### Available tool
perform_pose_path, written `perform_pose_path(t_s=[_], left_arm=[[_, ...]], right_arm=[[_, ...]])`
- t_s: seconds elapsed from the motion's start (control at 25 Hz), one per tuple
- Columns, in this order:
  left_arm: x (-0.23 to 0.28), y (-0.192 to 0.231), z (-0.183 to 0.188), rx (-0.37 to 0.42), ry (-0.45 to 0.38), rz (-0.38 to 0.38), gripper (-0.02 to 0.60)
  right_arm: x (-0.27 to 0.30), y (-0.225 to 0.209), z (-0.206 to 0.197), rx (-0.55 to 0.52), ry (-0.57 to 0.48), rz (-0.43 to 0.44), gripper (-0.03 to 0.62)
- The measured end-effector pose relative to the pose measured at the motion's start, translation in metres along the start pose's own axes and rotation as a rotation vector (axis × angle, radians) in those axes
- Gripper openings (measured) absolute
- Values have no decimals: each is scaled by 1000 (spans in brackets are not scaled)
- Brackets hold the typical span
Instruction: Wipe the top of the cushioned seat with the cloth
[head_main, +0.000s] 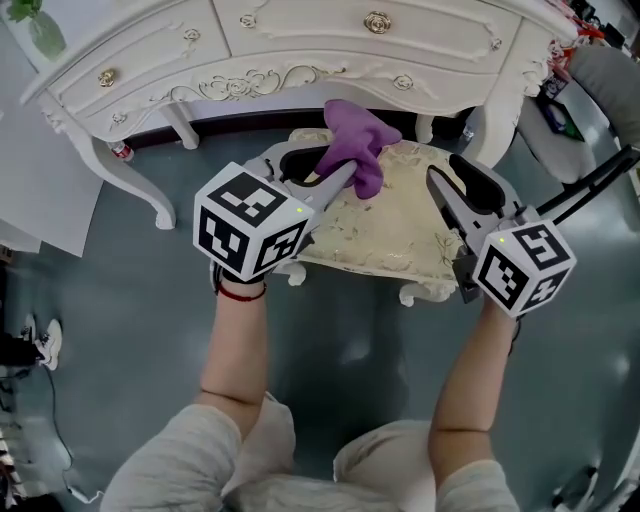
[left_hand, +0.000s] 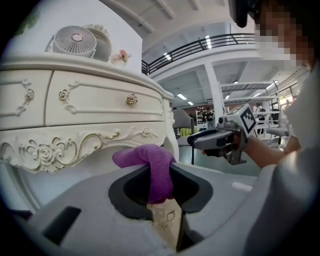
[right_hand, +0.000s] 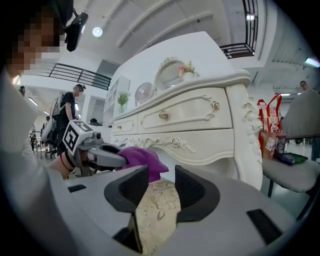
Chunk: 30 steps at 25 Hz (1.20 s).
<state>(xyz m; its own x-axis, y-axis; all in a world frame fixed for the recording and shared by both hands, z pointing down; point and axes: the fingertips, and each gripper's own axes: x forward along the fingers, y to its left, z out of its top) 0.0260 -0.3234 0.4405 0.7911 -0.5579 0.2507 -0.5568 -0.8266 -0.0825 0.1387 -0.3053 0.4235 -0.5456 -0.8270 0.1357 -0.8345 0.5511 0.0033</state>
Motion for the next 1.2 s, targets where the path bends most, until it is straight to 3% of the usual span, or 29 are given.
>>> perform_pose_path(t_s=[0.24,0.4,0.92,1.2], left_arm=[[-26,62,-29,-28,97,204,81],[-32,84,-48,3,137,266,81],[-11,72,-89,2,217,153,81],[-7,71,-94,-35,230,155,81]], right_arm=[[-2,-14,-9,-47,25,-17,143],[-1,-16,-8,-40,12,-14,143],[15,-2,-37,-32,138,20,143],[13,-2,-36,-37,151,8,143]])
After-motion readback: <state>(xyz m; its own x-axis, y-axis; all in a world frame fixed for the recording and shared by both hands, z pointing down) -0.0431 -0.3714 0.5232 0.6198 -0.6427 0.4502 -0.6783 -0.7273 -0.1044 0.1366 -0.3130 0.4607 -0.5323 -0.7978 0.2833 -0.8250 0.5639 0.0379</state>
